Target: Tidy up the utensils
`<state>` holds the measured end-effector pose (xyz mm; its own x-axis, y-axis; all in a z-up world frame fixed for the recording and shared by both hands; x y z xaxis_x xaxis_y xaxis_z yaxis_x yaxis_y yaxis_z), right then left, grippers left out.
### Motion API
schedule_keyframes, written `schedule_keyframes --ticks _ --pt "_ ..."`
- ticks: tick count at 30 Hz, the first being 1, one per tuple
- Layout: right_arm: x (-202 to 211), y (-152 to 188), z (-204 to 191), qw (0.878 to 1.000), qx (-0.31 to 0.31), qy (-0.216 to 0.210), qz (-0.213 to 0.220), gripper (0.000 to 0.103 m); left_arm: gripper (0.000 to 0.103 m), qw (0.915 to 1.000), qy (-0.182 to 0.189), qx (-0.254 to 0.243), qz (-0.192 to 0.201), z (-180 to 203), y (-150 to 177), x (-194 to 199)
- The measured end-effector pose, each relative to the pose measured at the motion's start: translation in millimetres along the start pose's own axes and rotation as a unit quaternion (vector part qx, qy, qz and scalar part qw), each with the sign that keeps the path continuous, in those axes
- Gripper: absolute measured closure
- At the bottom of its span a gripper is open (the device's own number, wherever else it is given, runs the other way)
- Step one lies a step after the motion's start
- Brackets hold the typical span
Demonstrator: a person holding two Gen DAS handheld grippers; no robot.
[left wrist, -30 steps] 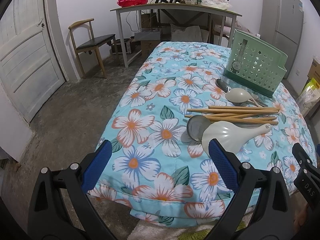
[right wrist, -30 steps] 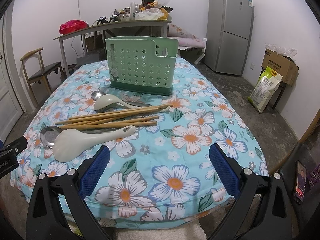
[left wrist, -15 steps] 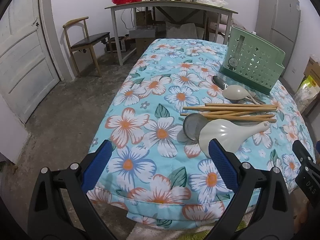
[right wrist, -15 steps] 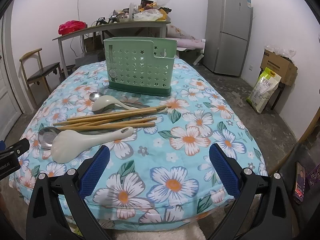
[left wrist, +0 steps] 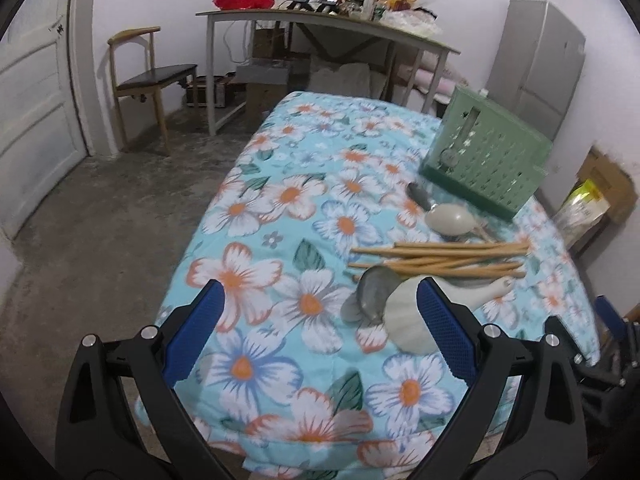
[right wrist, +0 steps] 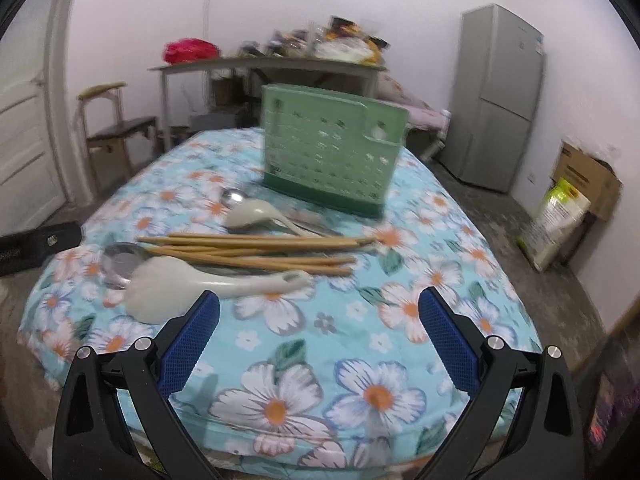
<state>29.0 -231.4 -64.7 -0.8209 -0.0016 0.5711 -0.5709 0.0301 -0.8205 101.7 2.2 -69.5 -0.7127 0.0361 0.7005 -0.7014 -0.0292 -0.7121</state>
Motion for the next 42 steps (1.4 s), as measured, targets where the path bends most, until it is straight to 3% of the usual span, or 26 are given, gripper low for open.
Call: schedule_keyframes --ticks 2,3,8,12,20,26,30,42 --pt "3 -4 -5 1.0 0.002 -0.022 0.021 0.006 0.027 0.9997 0.019 0.009 -0.006 2 -2 -3" --pt "4 -5 -7 0.999 0.003 -0.036 0.027 0.006 0.029 0.9991 0.035 0.017 -0.015 4 -2 -7" --pt "0 -3 -23 0.997 0.04 -0.067 0.022 0.006 0.054 0.9933 0.085 0.05 -0.061 9 3 -28" --pt "-1 -1 -42 0.993 0.079 -0.089 0.016 0.007 0.066 0.9848 0.124 0.07 -0.099 18 10 -42" --pt "-12 8 -88 0.977 0.177 -0.121 -0.007 0.029 0.09 0.9785 0.14 0.074 -0.132 27 17 -64" --pt "-35 25 -109 0.958 0.249 -0.125 -0.067 0.048 0.096 0.9783 0.139 0.068 -0.138 28 17 -67" --pt "-51 47 -118 0.937 0.302 -0.125 -0.123 0.058 0.096 0.976 0.141 0.075 -0.147 26 19 -71" --pt "-59 42 -141 0.905 0.417 -0.031 -0.07 0.059 0.097 0.9748 0.143 0.074 -0.154 25 19 -73"
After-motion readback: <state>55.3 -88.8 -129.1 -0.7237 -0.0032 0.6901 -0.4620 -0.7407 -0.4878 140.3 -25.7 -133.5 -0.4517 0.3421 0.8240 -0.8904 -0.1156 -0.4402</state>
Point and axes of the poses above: each gripper's, at about its wrist camera, not at the fingertips, and x roughly against the way its jaws point, z to its right, y to its underside, the point moved 10 cm from there along -x, roughly the way its jaws point, and after that the axes turned 11 degrees about -y, right-handed, at the moved point
